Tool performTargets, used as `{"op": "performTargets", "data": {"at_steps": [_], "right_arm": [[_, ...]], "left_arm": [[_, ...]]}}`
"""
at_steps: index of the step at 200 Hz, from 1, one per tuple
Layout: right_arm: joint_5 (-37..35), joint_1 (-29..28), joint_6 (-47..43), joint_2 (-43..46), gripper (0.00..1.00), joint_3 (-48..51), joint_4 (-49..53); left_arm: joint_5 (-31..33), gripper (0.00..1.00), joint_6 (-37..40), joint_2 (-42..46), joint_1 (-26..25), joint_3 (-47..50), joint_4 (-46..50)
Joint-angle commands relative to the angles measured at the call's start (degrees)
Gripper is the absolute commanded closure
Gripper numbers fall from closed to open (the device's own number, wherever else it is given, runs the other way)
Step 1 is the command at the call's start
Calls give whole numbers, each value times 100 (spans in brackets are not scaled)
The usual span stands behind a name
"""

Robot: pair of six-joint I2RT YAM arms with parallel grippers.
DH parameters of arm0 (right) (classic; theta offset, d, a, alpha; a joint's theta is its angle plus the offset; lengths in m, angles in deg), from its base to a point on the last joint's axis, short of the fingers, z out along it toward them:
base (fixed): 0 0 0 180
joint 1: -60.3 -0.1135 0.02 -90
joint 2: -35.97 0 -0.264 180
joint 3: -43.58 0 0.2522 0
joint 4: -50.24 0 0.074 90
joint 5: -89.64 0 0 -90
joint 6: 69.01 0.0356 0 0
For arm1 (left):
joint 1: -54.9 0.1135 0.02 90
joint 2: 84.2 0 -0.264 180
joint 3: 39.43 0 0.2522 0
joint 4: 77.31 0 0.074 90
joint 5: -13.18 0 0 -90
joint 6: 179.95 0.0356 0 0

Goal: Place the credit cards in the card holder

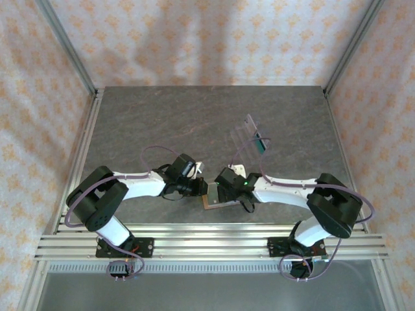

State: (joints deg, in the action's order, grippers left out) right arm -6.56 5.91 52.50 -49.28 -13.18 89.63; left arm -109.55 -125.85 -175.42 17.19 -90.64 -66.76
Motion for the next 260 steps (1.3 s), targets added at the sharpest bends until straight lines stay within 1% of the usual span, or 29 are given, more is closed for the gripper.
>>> {"op": "performTargets", "data": {"at_steps": [1,18,41,60,85,113,137,149,162,168,189,198,212,227,243,260], "right_arm": [[-236,120,84,221,1,90,418],[-285,121,67,242,1,73,467],[-262,127,54,237,1,18,525],[-77,125,-41,280,1,-122,570],[250,130,-224,557,1,-207,459],[837,219,-438,770,1,-320,371],[1347,375,-407,819,1,-317,335],[1882,405,-448,868,1,-283,188],[2777,412,-522,833,1,-248,-80],[2977,412,-475,810,0,-250,-129],[3386,549,-348,832,14,-155,-299],[3400,697,-325,873,17,-63,-321],[3386,978,-363,912,18,81,-283],[3617,1252,-403,910,18,212,-373],[3911,1451,-480,842,18,323,-511],[3996,1599,-531,778,19,419,-535]], "left_arm": [[214,86,163,-80,71,-5,559],[203,86,110,-86,71,58,393],[145,86,155,-152,71,-26,514],[161,86,102,-107,71,38,391],[105,85,220,-117,71,-105,636],[94,85,186,-1,71,-71,539],[40,85,183,31,71,-105,628],[26,85,129,89,67,-46,513],[12,85,159,94,71,-66,550],[6,85,177,90,71,-93,611],[12,85,134,139,63,-38,546],[5,85,127,144,69,-10,486],[-30,85,162,95,70,-47,534],[-64,85,146,92,62,-31,526],[-68,85,114,96,62,45,381],[-110,85,179,63,60,-11,475]]}}
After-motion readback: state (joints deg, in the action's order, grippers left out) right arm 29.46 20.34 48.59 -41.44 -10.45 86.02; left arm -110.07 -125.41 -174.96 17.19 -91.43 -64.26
